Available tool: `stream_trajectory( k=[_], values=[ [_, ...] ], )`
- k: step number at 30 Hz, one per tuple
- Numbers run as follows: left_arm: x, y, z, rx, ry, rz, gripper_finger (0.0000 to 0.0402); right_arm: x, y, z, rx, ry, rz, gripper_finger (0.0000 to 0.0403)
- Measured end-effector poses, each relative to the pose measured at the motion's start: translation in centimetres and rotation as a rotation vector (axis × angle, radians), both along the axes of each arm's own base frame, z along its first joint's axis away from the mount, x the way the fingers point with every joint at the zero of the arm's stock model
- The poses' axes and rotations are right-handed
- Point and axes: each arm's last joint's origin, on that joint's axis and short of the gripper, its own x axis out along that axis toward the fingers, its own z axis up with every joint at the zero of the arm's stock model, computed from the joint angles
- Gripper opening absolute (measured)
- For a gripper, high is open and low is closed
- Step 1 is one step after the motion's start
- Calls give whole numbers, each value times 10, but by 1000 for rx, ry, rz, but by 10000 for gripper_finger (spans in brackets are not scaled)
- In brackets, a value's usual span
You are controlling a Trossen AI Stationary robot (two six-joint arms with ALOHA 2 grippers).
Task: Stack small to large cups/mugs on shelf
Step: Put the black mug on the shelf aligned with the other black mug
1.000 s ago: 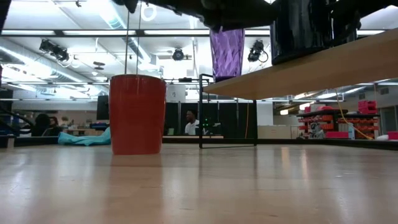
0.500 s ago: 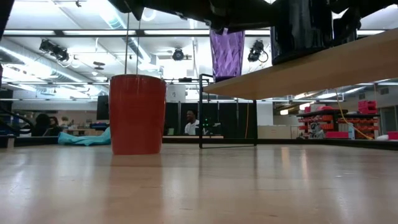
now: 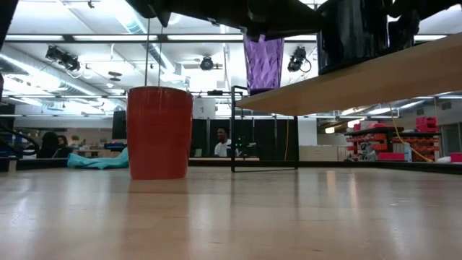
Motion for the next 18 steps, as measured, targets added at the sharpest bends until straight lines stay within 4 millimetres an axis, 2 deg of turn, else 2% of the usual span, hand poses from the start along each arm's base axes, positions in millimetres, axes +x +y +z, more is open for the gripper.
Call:
stream_trajectory(
  k=[18],
  values=[
    [1,2,1,30,-12,-3,120,-3,-3,-1,-22,52,6,123]
  ],
)
